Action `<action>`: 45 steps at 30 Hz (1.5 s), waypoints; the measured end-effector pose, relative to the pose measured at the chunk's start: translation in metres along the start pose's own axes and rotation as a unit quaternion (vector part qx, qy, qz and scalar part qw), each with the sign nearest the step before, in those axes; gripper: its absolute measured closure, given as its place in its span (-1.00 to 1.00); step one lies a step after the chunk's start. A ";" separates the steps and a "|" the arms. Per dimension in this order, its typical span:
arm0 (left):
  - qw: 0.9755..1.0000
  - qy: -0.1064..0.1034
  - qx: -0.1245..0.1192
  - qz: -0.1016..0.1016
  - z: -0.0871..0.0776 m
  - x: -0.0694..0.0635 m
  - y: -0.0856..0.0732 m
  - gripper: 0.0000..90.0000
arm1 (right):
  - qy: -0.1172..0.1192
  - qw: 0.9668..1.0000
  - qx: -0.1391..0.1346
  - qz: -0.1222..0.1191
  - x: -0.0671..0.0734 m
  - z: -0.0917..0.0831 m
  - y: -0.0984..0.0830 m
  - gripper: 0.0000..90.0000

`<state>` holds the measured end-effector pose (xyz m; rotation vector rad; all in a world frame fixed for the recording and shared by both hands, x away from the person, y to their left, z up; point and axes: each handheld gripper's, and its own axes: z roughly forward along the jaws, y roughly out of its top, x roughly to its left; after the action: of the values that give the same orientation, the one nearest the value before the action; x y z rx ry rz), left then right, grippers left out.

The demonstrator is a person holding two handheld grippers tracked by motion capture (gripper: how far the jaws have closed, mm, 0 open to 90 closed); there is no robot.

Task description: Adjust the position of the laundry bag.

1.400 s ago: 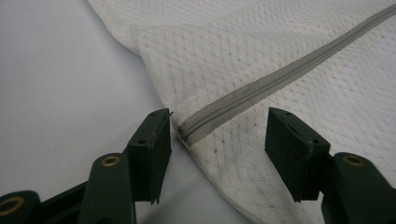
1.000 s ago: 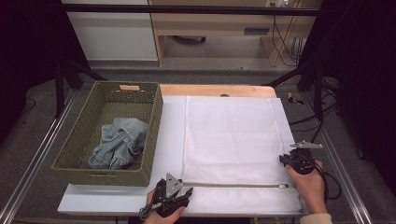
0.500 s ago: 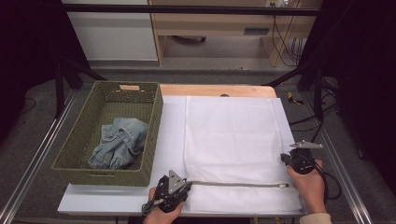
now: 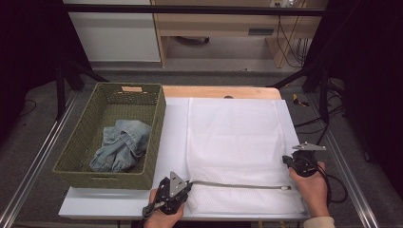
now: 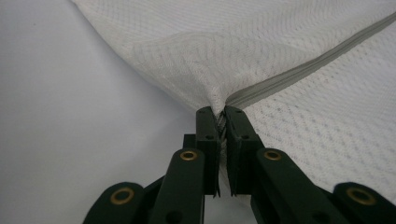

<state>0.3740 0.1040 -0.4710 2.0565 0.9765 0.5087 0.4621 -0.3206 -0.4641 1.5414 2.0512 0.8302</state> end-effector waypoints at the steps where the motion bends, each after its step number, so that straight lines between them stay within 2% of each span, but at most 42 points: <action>1: 1.000 0.004 -0.002 0.002 -0.001 0.001 0.001 0.89 | 0.001 1.000 0.000 -0.003 0.000 0.000 0.000 0.99; 6: 1.000 0.013 -0.002 0.003 -0.004 0.005 0.000 0.90 | 0.004 1.000 0.002 -0.009 0.005 0.002 0.002 1.00; 7: 1.000 0.013 0.000 -0.003 -0.005 0.007 0.000 0.90 | 0.009 1.000 -0.001 -0.004 0.006 0.002 0.003 1.00; 13: 1.000 0.018 0.002 -0.007 -0.008 0.011 -0.001 0.90 | 0.028 1.000 -0.009 0.010 0.009 0.002 0.005 1.00; 14: 1.000 0.015 0.003 -0.017 -0.009 0.013 -0.002 0.90 | 0.030 0.999 -0.008 0.006 0.012 0.002 0.006 1.00; 22: 1.000 0.021 0.000 -0.021 -0.015 0.015 -0.003 0.90 | 0.033 0.999 -0.016 0.012 0.013 0.001 0.009 1.00; 23: 1.000 0.021 0.000 -0.021 -0.015 0.015 -0.003 0.90 | 0.037 0.999 -0.018 0.018 0.013 0.001 0.009 1.00; 25: 1.000 0.027 0.002 -0.014 -0.015 0.015 -0.004 0.90 | 0.036 0.999 -0.014 0.010 0.015 0.002 0.011 1.00; 30: 0.999 0.033 0.001 -0.011 -0.017 0.016 -0.003 0.90 | 0.037 0.999 -0.019 0.006 0.019 0.003 0.014 1.00; 32: 0.999 0.034 -0.002 -0.014 -0.020 0.018 -0.004 0.90 | 0.043 0.999 -0.022 0.009 0.024 0.004 0.017 1.00; 35: 0.999 0.037 -0.003 -0.019 -0.024 0.021 -0.005 0.90 | 0.042 0.999 -0.021 -0.001 0.028 0.006 0.019 1.00; 36: 0.999 0.039 -0.001 -0.015 -0.025 0.021 -0.006 0.90 | 0.044 0.999 -0.021 0.002 0.029 0.007 0.019 1.00; 40: 0.999 0.042 0.002 -0.017 -0.028 0.024 -0.008 0.90 | 0.049 0.999 -0.020 0.001 0.032 0.007 0.020 1.00; 45: 0.999 0.047 0.005 -0.010 -0.027 0.024 -0.008 0.90 | 0.047 0.999 -0.020 -0.003 0.032 0.008 0.021 1.00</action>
<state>0.3681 0.1391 -0.4603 2.0451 1.0565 0.5963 0.4727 -0.2843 -0.4549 1.4995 2.0902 0.9531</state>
